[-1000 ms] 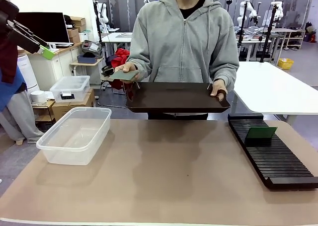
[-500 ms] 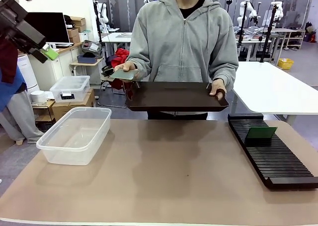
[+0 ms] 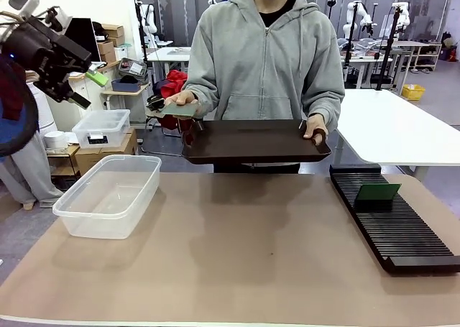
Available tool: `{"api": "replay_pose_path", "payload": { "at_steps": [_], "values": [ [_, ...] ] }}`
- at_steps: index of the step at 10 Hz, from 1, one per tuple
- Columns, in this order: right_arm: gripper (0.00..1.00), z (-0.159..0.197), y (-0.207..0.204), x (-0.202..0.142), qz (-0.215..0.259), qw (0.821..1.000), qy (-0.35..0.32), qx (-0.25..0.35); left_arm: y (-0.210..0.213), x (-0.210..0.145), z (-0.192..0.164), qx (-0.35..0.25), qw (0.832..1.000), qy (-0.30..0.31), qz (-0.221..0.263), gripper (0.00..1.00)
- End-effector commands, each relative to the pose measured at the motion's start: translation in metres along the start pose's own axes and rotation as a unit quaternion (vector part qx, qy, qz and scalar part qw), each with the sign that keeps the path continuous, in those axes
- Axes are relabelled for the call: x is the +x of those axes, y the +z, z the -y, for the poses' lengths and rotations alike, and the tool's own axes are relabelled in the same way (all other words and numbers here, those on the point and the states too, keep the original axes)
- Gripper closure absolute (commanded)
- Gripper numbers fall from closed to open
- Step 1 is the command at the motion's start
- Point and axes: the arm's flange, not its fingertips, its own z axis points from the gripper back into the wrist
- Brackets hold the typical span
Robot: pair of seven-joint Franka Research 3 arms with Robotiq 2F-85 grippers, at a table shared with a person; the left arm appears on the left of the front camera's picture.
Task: Sort PCBs into racks and boxes based on the side picked up.
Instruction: Pick up the Blank PCB handed by the Human.
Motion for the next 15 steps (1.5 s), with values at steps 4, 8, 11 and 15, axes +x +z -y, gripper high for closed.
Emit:
{"api": "replay_pose_path", "payload": {
  "at_steps": [4,8,11,15],
  "values": [
    [0.00,0.001,-0.001,0.001,0.000,1.000,-0.001,-0.001,-0.039,0.007,-0.026,-0.063,0.996,0.053,0.017,0.00],
    [0.00,0.001,-0.001,0.001,0.000,1.000,-0.001,-0.001,-0.023,0.010,-0.027,-0.054,0.997,0.058,0.026,0.00],
    [0.00,0.001,-0.001,0.001,0.000,1.000,-0.001,-0.001,-0.039,0.022,-0.035,-0.106,0.988,0.110,-0.001,0.00],
    [0.00,0.001,-0.001,0.001,0.000,1.000,-0.001,-0.001,-0.077,0.052,-0.073,-0.219,0.961,0.170,0.003,0.00]
  ]
}}
